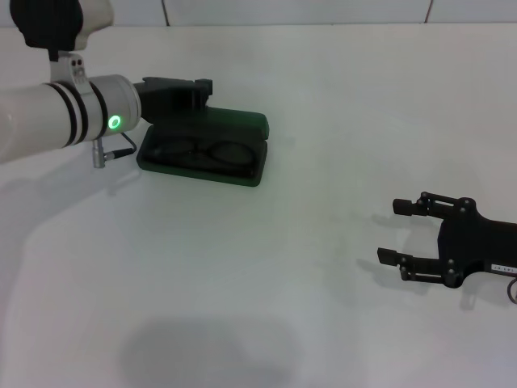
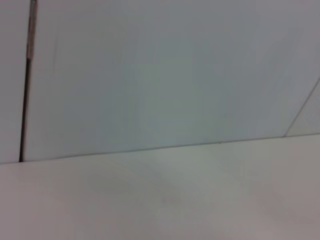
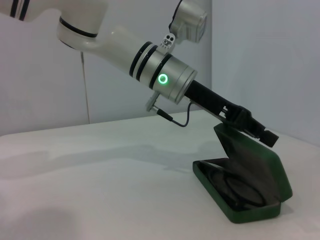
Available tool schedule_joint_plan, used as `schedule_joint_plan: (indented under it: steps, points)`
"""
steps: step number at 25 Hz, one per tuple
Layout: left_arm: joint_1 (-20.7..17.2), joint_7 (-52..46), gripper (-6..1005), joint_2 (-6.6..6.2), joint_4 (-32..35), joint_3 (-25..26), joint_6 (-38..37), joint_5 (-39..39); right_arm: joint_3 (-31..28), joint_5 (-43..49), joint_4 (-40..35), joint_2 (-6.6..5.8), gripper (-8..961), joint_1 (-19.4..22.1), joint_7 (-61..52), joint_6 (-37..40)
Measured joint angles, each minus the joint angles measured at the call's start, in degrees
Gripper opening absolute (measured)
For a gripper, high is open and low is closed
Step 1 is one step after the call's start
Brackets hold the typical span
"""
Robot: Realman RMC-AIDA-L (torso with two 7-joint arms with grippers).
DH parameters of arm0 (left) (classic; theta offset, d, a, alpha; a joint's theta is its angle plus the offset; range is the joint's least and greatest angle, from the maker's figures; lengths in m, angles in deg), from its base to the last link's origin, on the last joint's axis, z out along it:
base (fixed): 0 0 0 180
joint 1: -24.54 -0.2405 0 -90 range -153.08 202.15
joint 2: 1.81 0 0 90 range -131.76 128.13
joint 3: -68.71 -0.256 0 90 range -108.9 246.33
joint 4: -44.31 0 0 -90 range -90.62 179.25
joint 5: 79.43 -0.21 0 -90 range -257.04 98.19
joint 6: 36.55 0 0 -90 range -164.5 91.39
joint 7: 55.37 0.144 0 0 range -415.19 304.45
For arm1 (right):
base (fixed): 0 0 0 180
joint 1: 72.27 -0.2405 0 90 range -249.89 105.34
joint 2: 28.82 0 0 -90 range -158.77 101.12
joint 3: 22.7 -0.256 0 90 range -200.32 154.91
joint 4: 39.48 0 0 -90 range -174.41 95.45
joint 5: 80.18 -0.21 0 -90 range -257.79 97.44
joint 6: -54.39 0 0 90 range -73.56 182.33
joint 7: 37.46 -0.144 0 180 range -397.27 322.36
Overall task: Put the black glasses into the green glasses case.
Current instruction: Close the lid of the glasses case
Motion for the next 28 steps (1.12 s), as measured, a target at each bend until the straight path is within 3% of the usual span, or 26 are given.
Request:
schedule_joint_plan:
  steps: [28]
  points:
    - [-3.8,12.4,69,0.51,-1.6,0.0,-0.9,6.7,-0.2,-0.1,0.0,0.28,754,-0.6,-0.4,0.0]
